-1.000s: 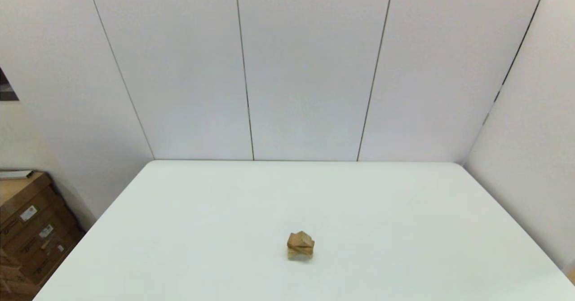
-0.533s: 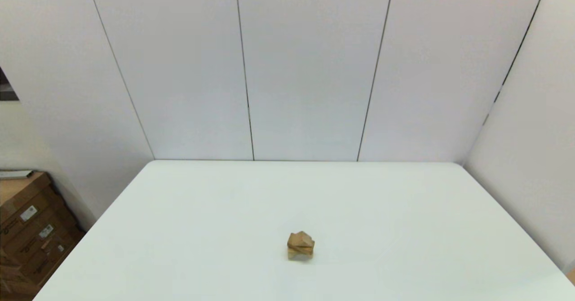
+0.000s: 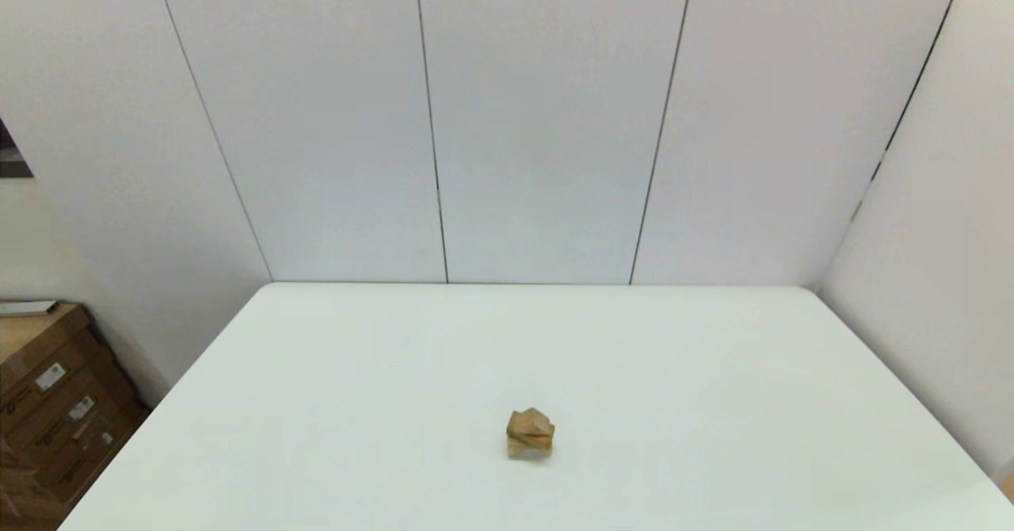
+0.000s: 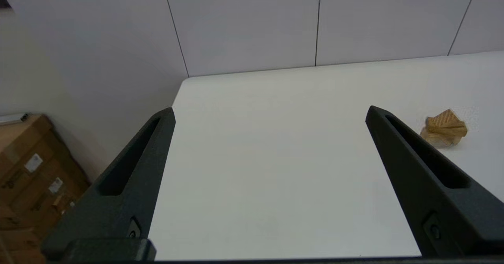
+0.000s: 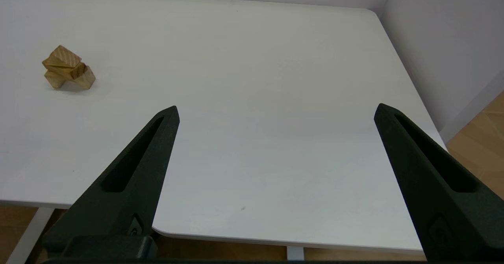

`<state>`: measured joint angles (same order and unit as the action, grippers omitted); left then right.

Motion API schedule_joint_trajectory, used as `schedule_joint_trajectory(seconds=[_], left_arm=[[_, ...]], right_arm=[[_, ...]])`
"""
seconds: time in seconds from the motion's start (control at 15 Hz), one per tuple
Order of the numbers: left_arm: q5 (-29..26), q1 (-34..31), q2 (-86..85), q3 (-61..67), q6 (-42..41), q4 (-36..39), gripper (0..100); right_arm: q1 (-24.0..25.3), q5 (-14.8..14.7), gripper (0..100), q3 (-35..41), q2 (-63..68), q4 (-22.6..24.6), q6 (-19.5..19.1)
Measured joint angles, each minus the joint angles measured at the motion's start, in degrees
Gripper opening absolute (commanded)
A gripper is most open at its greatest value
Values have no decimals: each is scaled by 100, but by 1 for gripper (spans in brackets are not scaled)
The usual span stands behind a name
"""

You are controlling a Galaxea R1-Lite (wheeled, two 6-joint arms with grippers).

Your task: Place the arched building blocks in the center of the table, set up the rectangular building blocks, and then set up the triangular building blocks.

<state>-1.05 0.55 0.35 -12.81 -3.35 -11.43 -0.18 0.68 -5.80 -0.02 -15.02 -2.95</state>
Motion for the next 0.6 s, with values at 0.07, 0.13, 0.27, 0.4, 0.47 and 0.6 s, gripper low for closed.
schedule_joint_trajectory(seconds=[0.07,0.13,0.27,0.4,0.47,0.6], left_arm=[[4,-2,-24,352,-44,262,100],[4,-4,-35,686,-128,568,100],[-5,-4,-43,1114,-249,1062,100],[-2,-2,-46,1241,-171,1113,100],[4,-2,-49,1261,-78,1114,100],[48,-2,-49,1276,199,1119,100]], right_arm=[[-2,0,100,0,0,0,1],[-2,0,100,0,0,0,0],[-2,-2,100,0,0,2,0],[-2,-2,100,0,0,2,-2],[-2,0,100,0,0,2,-2],[-2,-2,100,0,0,4,0]])
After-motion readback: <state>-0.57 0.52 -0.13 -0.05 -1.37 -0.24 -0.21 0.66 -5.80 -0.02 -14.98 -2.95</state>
